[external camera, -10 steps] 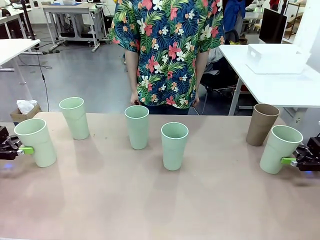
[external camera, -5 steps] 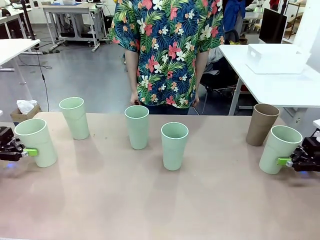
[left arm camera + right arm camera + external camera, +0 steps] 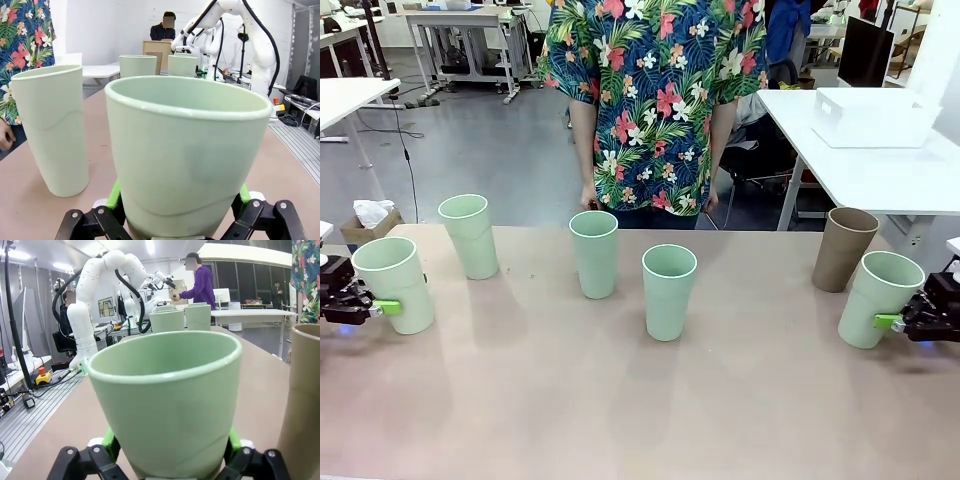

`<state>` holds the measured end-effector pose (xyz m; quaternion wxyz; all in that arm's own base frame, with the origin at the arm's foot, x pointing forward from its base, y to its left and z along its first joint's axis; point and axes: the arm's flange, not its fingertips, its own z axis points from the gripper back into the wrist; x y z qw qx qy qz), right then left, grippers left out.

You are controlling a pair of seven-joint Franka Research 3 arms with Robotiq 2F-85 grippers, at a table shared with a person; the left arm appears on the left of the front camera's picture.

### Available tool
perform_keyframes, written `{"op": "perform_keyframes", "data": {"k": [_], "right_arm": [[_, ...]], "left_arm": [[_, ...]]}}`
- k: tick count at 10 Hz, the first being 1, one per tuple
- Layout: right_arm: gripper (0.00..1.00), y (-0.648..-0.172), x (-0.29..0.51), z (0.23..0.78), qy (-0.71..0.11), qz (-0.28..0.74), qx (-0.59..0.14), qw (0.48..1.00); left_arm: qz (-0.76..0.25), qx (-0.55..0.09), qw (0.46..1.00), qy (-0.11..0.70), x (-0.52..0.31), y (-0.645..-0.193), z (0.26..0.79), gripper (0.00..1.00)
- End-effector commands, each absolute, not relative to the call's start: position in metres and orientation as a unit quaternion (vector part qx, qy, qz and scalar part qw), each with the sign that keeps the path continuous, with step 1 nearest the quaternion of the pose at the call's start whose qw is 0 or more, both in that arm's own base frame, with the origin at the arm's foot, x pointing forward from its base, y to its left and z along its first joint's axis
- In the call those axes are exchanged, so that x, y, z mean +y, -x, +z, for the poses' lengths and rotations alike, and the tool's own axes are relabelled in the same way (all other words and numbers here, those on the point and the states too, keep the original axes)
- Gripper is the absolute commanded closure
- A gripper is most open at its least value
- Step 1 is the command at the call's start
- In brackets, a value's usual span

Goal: Stack the cups and store them in the basket.
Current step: Pick up two Reusable plastic cups , one in each hand.

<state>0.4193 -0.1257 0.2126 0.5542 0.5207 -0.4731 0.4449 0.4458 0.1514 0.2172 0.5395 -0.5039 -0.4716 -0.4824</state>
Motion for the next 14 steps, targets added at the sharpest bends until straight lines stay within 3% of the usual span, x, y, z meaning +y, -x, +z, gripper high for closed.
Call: {"op": "perform_keyframes", "data": {"k": [1,6,11,12,13,14], "right_arm": [[0.0,-0.419,-0.116,0.219,-0.515,0.433,-0.482,0.561],[0.0,-0.42,-0.115,0.221,-0.516,0.432,-0.482,0.561],[0.52,-0.421,-0.117,0.222,-0.519,0.424,-0.483,0.563],[0.59,-0.42,-0.118,0.222,-0.523,0.428,-0.481,0.558],[0.59,-0.42,-0.125,0.214,-0.52,0.441,-0.477,0.555],[0.59,-0.42,-0.125,0.214,-0.52,0.441,-0.477,0.555]], "left_arm": [[-0.499,-0.483,0.52,0.497,0.148,-0.43,0.201,0.0],[-0.486,-0.499,0.509,0.505,0.152,-0.428,0.208,0.0],[-0.483,-0.495,0.514,0.507,0.152,-0.427,0.208,0.52],[-0.477,-0.501,0.513,0.508,0.152,-0.427,0.209,0.58],[-0.467,-0.496,0.514,0.52,0.153,-0.426,0.21,0.71],[-0.472,-0.48,0.529,0.516,0.153,-0.442,0.219,0.71]]}}
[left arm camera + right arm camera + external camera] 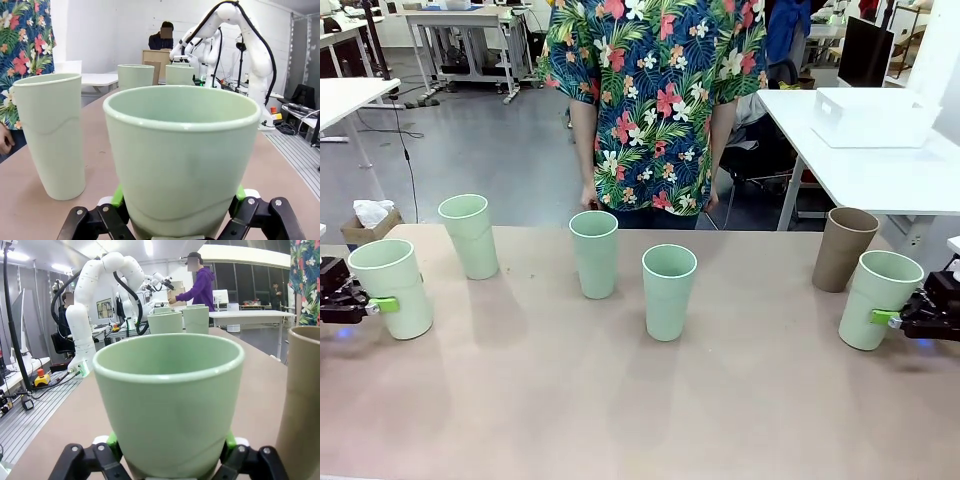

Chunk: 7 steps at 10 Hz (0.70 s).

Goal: Stack the cups and store them in the basket.
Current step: Pick up two Reusable plastic cups , one in each hand.

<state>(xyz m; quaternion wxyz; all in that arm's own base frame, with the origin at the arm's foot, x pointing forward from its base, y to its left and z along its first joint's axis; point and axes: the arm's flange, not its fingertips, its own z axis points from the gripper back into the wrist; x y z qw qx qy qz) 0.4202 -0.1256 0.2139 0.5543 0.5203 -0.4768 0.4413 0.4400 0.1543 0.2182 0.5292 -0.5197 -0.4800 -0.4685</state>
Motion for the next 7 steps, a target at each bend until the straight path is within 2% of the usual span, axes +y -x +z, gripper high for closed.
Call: {"op": "perform_keyframes", "data": {"k": [1,5,6,7], "right_arm": [[0.59,-0.42,-0.125,0.214,-0.52,0.441,-0.477,0.555],[0.59,-0.42,-0.125,0.214,-0.52,0.441,-0.477,0.555],[0.15,-0.42,-0.126,0.214,-0.52,0.441,-0.477,0.554],[0.15,-0.411,-0.122,0.236,-0.503,0.454,-0.493,0.546]], "left_arm": [[-0.472,-0.48,0.529,0.516,0.153,-0.442,0.219,0.71],[-0.472,-0.48,0.529,0.516,0.153,-0.442,0.219,0.71],[-0.472,-0.48,0.529,0.516,0.153,-0.442,0.219,0.71],[-0.47,-0.479,0.53,0.518,0.155,-0.441,0.219,0.13]]}}
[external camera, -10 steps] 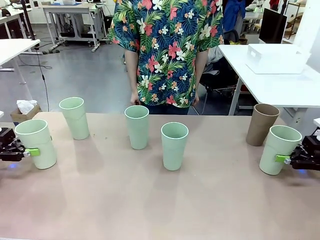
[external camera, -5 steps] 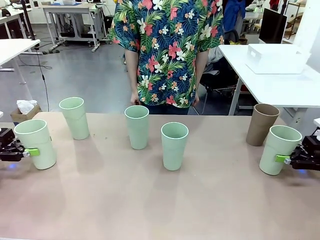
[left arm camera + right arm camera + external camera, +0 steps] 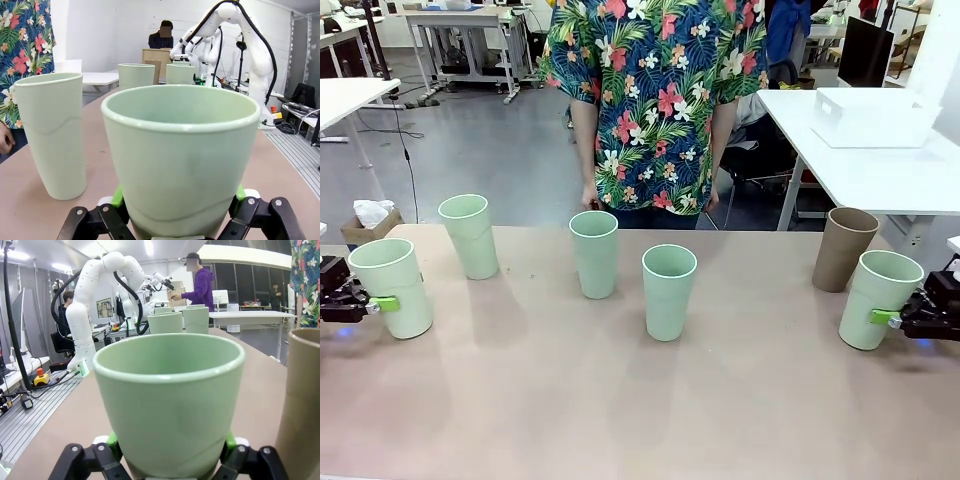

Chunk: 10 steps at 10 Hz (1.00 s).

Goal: Stack the cups and store them in the basket.
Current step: Pick up two Reusable plastic cups , one in each hand.

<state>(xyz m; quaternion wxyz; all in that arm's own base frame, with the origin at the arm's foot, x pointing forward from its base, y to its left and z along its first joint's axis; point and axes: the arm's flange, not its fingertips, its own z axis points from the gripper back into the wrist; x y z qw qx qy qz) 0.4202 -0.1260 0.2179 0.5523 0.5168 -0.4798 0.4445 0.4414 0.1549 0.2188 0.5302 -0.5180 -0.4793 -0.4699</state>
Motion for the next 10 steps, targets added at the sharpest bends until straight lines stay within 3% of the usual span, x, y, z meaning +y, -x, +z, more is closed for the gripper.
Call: {"op": "perform_keyframes", "data": {"k": [1,5,10], "right_arm": [[0.15,-0.402,-0.114,0.266,-0.488,0.462,-0.507,0.54],[0.15,-0.377,-0.068,0.334,-0.44,0.457,-0.529,0.564],[0.15,-0.36,-0.002,0.36,-0.415,0.45,-0.541,0.576]], "left_arm": [[-0.474,-0.489,0.529,0.507,0.151,-0.441,0.246,0.13],[-0.454,-0.531,0.535,0.475,0.111,-0.436,0.318,0.13],[-0.453,-0.519,0.546,0.477,0.046,-0.414,0.364,0.13]]}}
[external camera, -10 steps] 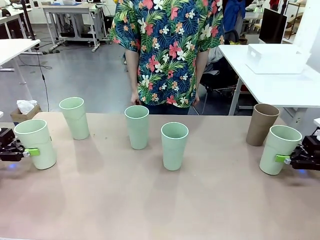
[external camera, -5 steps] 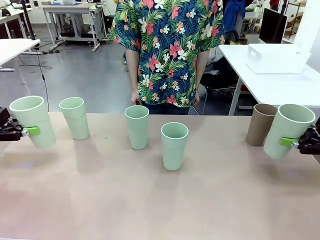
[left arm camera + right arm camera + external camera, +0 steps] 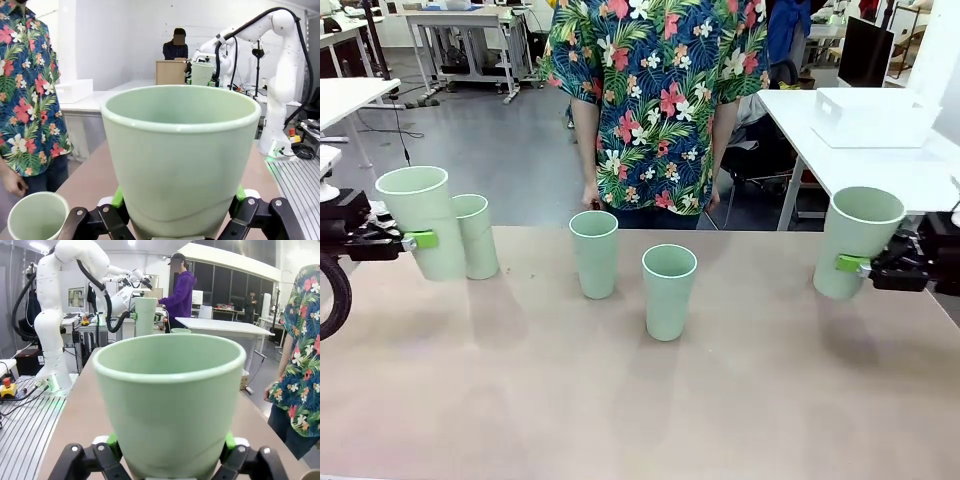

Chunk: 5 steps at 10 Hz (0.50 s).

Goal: Stack the cups and store them in the basket.
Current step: Pick up two Reusable plastic cups , one in each hand.

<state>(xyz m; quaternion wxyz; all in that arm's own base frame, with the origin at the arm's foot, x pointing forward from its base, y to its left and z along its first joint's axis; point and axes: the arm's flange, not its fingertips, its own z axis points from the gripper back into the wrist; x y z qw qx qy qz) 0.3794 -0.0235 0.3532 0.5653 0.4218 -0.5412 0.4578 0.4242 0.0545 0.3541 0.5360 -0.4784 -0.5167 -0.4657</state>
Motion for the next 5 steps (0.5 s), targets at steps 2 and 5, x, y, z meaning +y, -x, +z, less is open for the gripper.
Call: {"op": "perform_keyframes", "data": {"k": [2,5], "right_arm": [[0.15,-0.354,0.007,0.367,-0.413,0.447,-0.535,0.586],[0.15,-0.351,0.007,0.373,-0.423,0.443,-0.525,0.591]], "left_arm": [[-0.452,-0.519,0.542,0.481,0.037,-0.401,0.372,0.13],[-0.456,-0.515,0.539,0.485,0.031,-0.387,0.379,0.13]]}}
